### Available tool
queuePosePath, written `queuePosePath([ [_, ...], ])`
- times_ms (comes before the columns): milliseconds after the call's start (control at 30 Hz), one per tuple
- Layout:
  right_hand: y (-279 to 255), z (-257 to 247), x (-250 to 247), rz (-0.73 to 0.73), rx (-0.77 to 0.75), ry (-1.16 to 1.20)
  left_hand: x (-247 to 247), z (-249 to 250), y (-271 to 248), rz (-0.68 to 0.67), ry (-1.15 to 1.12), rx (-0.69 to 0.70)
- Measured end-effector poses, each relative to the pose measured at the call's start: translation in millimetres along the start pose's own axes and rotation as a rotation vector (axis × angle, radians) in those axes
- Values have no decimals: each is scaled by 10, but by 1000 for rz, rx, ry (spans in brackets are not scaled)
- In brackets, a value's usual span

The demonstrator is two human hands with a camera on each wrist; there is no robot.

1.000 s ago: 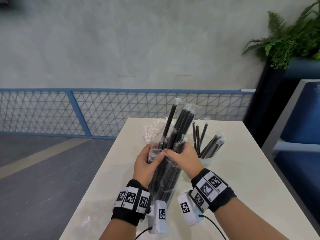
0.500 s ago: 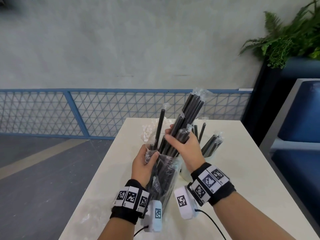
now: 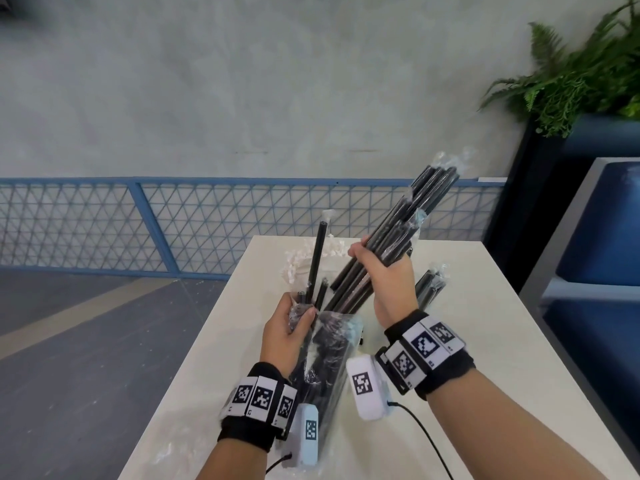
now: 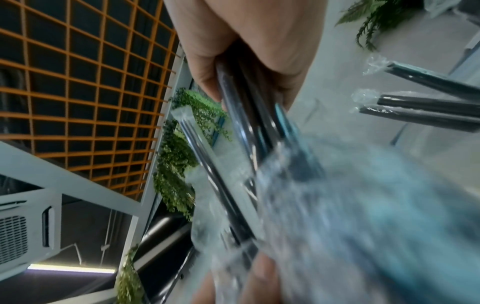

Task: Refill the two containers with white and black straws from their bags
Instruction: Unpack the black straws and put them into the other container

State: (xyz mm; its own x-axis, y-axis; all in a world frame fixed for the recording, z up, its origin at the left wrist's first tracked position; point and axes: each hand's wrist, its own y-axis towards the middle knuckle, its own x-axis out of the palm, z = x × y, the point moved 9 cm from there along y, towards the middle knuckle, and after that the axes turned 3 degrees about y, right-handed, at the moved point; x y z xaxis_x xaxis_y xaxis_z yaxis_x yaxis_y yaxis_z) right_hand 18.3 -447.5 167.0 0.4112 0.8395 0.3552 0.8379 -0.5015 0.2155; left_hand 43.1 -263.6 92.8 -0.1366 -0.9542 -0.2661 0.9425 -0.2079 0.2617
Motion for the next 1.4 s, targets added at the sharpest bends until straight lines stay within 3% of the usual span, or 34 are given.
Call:
queuePosePath([
  [267, 241, -101, -96, 70, 9, 87, -14, -18, 26, -62, -4, -38],
  [433, 385, -16, -212, 162, 110, 90, 35, -172, -12, -174, 120, -106],
  [567, 237, 172, -50, 62, 197, 155, 44, -104, -3, -87, 145, -70],
  [833, -96, 386, 106, -45, 187, 80, 23, -174, -13, -19, 80, -63],
  [1100, 211, 320, -291, 147, 191, 149, 14, -278, 17, -30, 106, -120],
  [1300, 505, -123, -720, 292, -17, -67, 14, -338, 23, -13, 94, -139],
  [1400, 531, -320, -718, 274, -133, -214, 30, -174, 24, -22, 49, -89],
])
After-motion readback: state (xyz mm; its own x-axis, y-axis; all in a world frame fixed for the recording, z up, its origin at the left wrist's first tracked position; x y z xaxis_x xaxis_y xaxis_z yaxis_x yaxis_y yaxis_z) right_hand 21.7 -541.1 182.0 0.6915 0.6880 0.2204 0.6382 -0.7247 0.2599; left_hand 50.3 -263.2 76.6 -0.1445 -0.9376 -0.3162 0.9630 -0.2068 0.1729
